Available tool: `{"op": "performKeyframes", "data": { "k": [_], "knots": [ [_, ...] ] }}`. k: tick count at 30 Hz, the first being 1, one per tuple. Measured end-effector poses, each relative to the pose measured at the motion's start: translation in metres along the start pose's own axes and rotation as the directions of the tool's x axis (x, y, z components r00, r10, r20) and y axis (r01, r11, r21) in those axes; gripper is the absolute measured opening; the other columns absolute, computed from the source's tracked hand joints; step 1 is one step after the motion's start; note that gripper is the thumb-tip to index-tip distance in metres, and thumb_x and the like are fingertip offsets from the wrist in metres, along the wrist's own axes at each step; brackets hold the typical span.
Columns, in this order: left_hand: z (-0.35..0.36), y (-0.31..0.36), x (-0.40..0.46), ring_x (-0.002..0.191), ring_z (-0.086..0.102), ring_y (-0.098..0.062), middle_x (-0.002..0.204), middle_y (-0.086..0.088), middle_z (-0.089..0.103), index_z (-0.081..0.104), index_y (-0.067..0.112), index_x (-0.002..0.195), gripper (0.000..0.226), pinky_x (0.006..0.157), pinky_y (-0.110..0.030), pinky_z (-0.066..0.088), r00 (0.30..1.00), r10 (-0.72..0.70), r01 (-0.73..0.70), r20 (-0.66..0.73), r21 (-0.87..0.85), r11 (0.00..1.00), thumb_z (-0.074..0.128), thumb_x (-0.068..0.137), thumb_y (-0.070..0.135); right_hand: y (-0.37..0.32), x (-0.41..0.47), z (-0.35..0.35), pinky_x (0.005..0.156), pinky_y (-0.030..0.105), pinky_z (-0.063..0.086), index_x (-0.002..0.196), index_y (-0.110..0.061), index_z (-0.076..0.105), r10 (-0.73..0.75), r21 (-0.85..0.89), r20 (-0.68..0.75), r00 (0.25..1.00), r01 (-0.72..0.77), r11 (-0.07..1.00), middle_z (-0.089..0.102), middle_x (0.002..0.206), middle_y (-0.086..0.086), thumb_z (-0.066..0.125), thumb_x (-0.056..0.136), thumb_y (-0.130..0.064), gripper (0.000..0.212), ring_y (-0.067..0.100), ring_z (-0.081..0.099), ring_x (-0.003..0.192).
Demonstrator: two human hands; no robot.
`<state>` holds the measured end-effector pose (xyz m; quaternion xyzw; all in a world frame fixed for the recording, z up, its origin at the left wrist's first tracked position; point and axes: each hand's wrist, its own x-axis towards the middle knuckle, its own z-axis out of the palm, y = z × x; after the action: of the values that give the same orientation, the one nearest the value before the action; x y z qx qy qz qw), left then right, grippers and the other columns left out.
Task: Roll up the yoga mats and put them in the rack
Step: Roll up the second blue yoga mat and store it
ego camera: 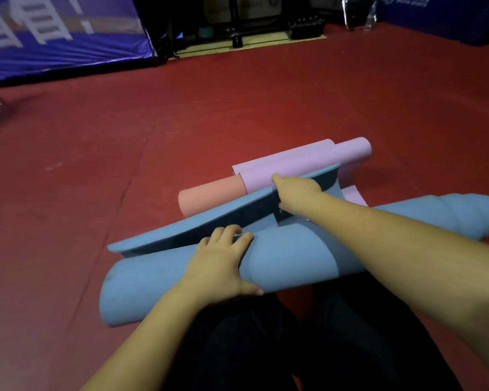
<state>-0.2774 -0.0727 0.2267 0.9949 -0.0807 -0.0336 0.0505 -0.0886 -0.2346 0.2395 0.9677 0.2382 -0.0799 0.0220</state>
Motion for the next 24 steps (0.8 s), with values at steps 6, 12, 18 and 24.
{"op": "performKeyframes", "data": {
  "k": [6, 12, 18, 24],
  "knots": [
    [-0.009, -0.005, 0.012, 0.108, 0.030, -0.014, 0.115, 0.006, 0.033, 0.038, 0.027, 0.146, 0.103, 0.093, -0.029, 0.040, 0.999, 0.023, -0.020, 0.037, -0.081, 0.997, 0.071, 0.062, 0.076, 0.001, 0.023, 0.006, 0.074, 0.034, 0.031, 0.124, -0.016, 0.059, -0.139, -0.242, -0.118, 0.983, 0.107, 0.964, 0.054, 0.123, 0.006, 0.046, 0.094, -0.012, 0.033, 0.028, 0.048, 0.115],
    [0.005, -0.019, 0.025, 0.118, 0.044, -0.021, 0.124, 0.001, 0.051, 0.047, 0.017, 0.136, 0.078, 0.116, -0.038, 0.024, 0.999, 0.001, -0.005, -0.044, -0.097, 0.995, 0.048, 0.081, 0.073, -0.001, 0.019, -0.012, 0.066, 0.036, 0.040, 0.108, -0.009, 0.053, -0.102, 0.100, -0.250, 0.963, 0.131, 0.986, 0.060, 0.096, 0.008, 0.041, 0.093, -0.021, 0.022, 0.032, 0.049, 0.083],
    [0.022, -0.022, 0.048, 0.093, 0.046, -0.026, 0.100, -0.002, 0.053, 0.066, 0.018, 0.094, 0.075, 0.088, -0.040, 0.030, 0.953, 0.008, 0.039, -0.304, 0.150, 0.988, 0.018, 0.092, 0.075, 0.010, 0.001, -0.018, 0.058, 0.035, 0.030, 0.109, -0.015, 0.048, -0.144, 0.061, -0.265, 0.953, 0.166, 0.984, 0.066, 0.089, 0.009, 0.036, 0.097, -0.026, 0.020, 0.032, 0.049, 0.073],
    [0.023, -0.023, 0.066, 0.066, 0.053, -0.028, 0.061, -0.001, 0.056, 0.060, 0.015, 0.064, 0.056, 0.066, -0.039, 0.041, 0.909, -0.077, 0.125, -0.409, 0.092, 0.988, 0.035, 0.094, 0.055, 0.003, -0.013, -0.028, 0.050, 0.032, 0.021, 0.111, -0.014, 0.052, -0.192, -0.021, -0.249, 0.949, 0.193, 0.981, 0.067, 0.093, 0.008, 0.037, 0.097, -0.025, 0.024, 0.031, 0.047, 0.075]
  ]
}}
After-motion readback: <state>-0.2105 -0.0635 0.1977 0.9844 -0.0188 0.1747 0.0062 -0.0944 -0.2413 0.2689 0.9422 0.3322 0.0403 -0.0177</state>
